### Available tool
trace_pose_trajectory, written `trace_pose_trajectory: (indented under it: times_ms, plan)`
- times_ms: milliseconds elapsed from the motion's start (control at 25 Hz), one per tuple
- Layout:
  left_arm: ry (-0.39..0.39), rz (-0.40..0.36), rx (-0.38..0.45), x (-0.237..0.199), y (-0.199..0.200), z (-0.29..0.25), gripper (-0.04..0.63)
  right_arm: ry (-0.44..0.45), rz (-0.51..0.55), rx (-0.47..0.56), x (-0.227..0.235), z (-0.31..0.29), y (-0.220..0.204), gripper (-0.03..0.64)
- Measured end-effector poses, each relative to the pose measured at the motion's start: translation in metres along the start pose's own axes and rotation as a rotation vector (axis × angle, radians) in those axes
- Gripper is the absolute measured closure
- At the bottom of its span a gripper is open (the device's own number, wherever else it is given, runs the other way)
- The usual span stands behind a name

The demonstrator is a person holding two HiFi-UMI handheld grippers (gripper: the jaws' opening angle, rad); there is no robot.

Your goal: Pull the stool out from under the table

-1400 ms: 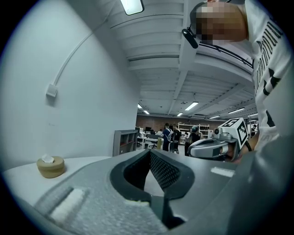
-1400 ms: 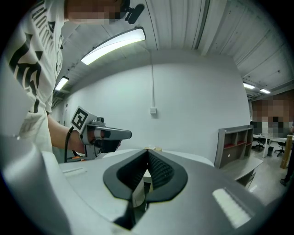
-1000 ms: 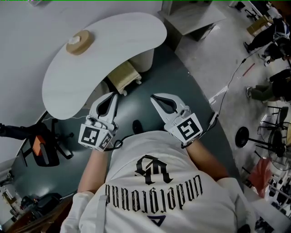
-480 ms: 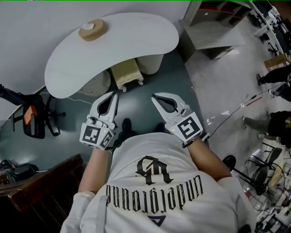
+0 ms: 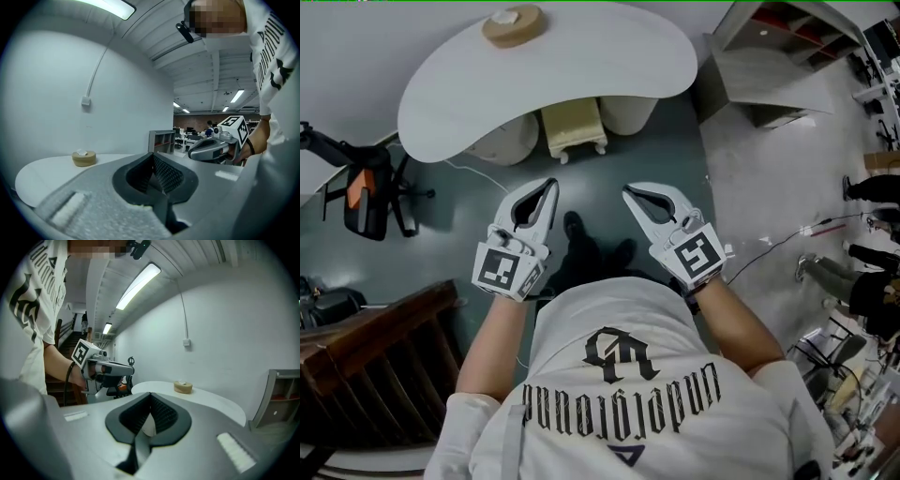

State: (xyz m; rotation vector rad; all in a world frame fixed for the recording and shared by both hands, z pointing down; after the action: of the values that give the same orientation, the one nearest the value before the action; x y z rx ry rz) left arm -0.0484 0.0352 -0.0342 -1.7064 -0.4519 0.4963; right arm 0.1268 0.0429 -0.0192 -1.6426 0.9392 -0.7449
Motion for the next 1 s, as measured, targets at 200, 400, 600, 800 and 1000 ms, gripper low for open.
trace_pose_trajectory:
  times_ms: [200, 400, 600, 800, 1000]
  plan:
    - [0.003, -0.01, -0.008, -0.024, -0.018, -0.016, 0.589, -0.001, -0.008, -0.021, 0.016, -0.028, -0.017, 0.614]
    - [0.002, 0.006, -0.039, -0.043, -0.047, -0.03, 0.589, -0.007, -0.037, -0.057, 0.026, -0.048, -0.041, 0.609]
    - [-0.016, 0.01, -0.056, -0.071, -0.086, -0.045, 0.588, -0.02, -0.058, -0.109, 0.037, -0.073, -0.074, 0.592]
    - [-0.014, 0.009, -0.099, -0.102, -0.127, -0.068, 0.559, -0.026, -0.089, -0.147, 0.061, -0.106, -0.111, 0.551]
    - [-0.016, -0.015, -0.144, -0.132, -0.176, -0.094, 0.543, -0.009, -0.108, -0.189, 0.084, -0.139, -0.16, 0.503]
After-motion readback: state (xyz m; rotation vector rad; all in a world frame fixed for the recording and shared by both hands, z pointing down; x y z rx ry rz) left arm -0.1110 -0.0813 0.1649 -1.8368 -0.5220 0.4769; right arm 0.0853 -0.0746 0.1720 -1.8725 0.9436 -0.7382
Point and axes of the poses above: the fingertips, and each gripper's own axes: z backward along the fingers, x to its right, y out of its top, the point moved 5 cm from there along z, backward along the fingers, and after that the axes turned 3 degrees about y, right-handed, at the moved point
